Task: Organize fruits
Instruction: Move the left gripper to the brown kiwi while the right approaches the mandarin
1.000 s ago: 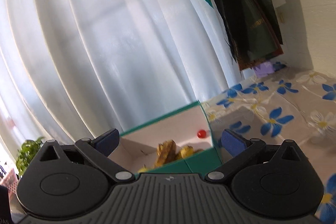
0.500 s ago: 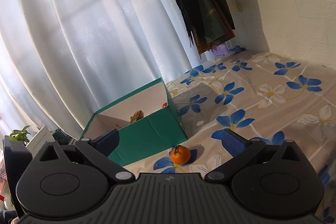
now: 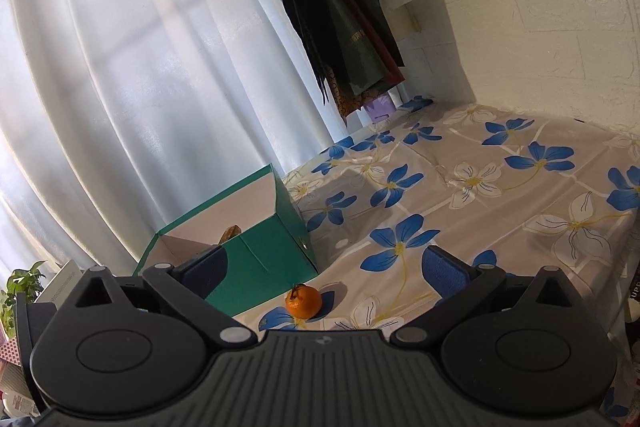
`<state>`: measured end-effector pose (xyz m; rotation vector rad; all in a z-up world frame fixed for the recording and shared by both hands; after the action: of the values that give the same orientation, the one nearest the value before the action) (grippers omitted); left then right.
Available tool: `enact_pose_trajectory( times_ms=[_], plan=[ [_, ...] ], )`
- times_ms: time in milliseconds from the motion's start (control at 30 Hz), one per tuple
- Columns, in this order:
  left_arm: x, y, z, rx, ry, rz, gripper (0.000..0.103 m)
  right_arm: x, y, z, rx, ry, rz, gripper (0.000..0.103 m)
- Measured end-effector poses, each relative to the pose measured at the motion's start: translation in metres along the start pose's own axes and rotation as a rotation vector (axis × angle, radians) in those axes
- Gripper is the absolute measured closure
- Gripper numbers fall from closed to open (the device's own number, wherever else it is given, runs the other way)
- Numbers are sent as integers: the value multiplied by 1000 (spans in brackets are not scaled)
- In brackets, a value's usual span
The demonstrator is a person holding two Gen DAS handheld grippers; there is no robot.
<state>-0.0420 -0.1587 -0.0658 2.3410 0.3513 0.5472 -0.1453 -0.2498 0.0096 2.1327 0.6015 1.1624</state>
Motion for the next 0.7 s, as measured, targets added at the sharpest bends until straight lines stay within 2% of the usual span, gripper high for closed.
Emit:
enact_pose_trajectory(
  times_ms=[100, 600, 700],
  plan=[
    [-3, -4, 11, 21, -25, -27, 0, -3, 0, 3, 9, 5, -7, 0],
    [-9, -15, 44, 99, -34, -89, 1, -21, 0, 9, 51, -21, -2, 0],
    [-8, -17, 48, 128, -38, -100, 14, -23, 0, 9, 57, -26, -3, 0]
  ],
)
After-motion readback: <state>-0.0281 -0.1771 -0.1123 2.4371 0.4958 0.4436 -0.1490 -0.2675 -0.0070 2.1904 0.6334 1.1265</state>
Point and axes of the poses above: each gripper's, at about its wrist camera, not at the fingertips, and z roughly the way its jaws point, x to its left, y to its top, the point moved 7 cm from there along z, roughly the way its jaws point, and after that the axes turned 10 degrees about z, right-handed, at the moved point
